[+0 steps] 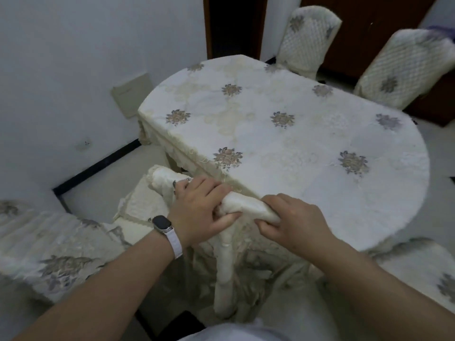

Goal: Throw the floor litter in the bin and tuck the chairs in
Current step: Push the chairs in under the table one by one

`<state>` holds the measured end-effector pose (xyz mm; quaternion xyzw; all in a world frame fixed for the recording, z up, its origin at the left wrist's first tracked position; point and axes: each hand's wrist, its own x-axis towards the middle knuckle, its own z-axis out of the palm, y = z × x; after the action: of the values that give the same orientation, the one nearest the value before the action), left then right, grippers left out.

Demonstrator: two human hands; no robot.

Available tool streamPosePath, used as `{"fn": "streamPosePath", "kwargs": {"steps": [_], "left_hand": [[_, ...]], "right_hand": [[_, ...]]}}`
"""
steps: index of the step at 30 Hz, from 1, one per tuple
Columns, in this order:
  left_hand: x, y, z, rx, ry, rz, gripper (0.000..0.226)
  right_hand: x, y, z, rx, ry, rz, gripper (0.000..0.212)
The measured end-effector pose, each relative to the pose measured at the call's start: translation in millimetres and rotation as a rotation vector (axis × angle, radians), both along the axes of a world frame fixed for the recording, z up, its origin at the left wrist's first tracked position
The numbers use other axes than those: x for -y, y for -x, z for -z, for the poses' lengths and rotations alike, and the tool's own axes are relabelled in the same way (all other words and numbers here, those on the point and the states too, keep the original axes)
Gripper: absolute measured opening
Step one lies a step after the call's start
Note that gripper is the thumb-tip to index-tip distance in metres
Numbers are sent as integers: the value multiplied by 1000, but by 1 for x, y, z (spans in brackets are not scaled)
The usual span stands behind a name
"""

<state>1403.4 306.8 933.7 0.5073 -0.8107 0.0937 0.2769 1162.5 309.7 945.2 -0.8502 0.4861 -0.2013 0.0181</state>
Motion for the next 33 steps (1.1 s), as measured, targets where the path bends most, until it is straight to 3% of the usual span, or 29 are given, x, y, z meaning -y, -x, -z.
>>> {"fn": "streamPosePath", "kwargs": {"steps": [5,11,15,21,33], "left_hand": [[52,-51,12,28,110,191,62],[97,-70,10,-40,49,504,58],[108,-72,11,-96,52,552,51],[123,-74,21,-132,50,568,51],[176,-95,32,-105,44,740,55]], "right_hand": [[3,-7,9,-27,159,125,36],[0,-22,11,-10,186,316,46],[7,-33,10,11,126,425,58],[14,-42,9,51,88,474,52],[10,-91,36,19,220,654,49]]}}
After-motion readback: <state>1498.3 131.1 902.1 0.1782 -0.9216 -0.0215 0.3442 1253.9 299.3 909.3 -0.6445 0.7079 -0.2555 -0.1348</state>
